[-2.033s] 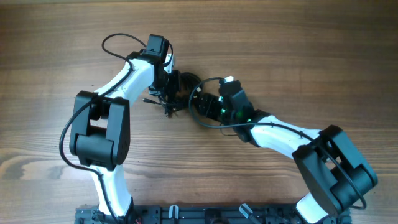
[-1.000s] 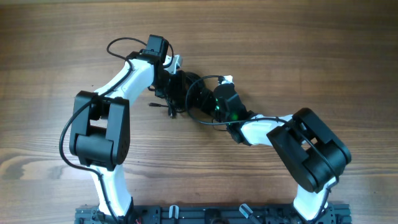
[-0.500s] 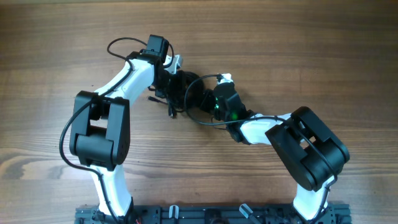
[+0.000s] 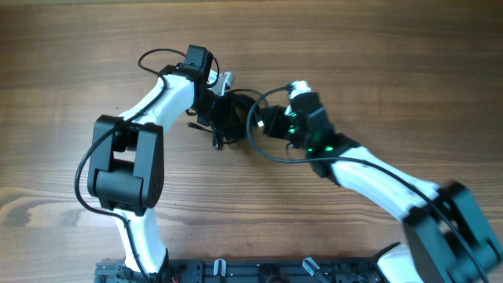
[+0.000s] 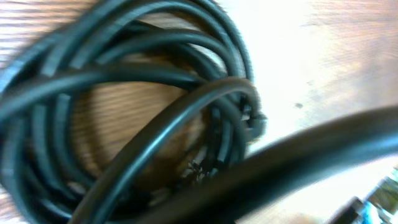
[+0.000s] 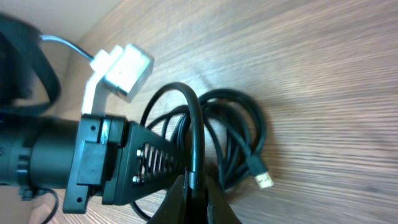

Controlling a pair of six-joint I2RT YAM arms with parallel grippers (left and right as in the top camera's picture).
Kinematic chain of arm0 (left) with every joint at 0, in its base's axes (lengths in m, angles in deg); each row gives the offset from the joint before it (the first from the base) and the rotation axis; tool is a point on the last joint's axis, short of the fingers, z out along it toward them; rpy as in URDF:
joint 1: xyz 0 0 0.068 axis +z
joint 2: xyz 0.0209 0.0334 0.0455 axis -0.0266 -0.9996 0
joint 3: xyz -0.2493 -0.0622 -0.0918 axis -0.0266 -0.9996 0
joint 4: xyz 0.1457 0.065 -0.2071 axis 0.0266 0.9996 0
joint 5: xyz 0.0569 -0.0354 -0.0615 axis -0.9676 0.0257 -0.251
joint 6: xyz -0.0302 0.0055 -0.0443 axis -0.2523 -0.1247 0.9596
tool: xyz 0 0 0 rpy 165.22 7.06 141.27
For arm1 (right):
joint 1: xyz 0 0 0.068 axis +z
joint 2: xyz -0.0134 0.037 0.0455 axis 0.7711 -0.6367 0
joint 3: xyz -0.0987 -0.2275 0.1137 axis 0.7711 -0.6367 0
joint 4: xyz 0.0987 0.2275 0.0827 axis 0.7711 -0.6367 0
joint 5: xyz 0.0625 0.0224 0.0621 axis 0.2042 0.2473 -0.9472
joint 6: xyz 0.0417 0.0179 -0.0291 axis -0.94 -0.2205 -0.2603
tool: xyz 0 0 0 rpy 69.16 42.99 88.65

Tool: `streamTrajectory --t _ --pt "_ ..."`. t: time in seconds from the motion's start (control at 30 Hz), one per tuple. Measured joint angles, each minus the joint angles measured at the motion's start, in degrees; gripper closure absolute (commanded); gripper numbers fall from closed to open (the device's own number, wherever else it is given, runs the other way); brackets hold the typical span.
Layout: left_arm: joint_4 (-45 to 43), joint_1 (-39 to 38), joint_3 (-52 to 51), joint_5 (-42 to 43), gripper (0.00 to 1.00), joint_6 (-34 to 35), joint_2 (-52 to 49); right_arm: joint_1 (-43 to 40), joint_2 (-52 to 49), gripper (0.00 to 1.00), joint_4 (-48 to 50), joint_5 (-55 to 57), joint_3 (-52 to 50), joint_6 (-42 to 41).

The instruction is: Untangle cables

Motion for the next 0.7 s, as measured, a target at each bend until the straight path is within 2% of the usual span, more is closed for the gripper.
streamTrajectory --t 0.2,0.33,0.53,0.63,0.7 --pt "1.1 0.3 0.0 8.1 0.96 -5.1 0.3 -1.3 2.6 0.95 -4.2 0.0 0.0 3.1" --pt "0.6 1.0 0.0 7.2 0.95 -5.7 0.3 -1.3 1.6 0.96 -2.6 0.0 0.0 4.2" --pt "-0.6 1.9 0.0 2.6 0.9 -3.1 0.3 -1.2 -4.0 0.95 3.7 -1.5 0.0 4.5" --pt "-1.0 1.9 0.0 1.6 0.9 -2.6 0.3 -1.3 -7.6 0.91 7.7 -2.9 0.0 4.5" --pt "-1.1 1.9 0.0 1.2 0.89 -2.4 0.3 -1.3 -9.6 0.8 9.2 -3.5 0.0 4.5"
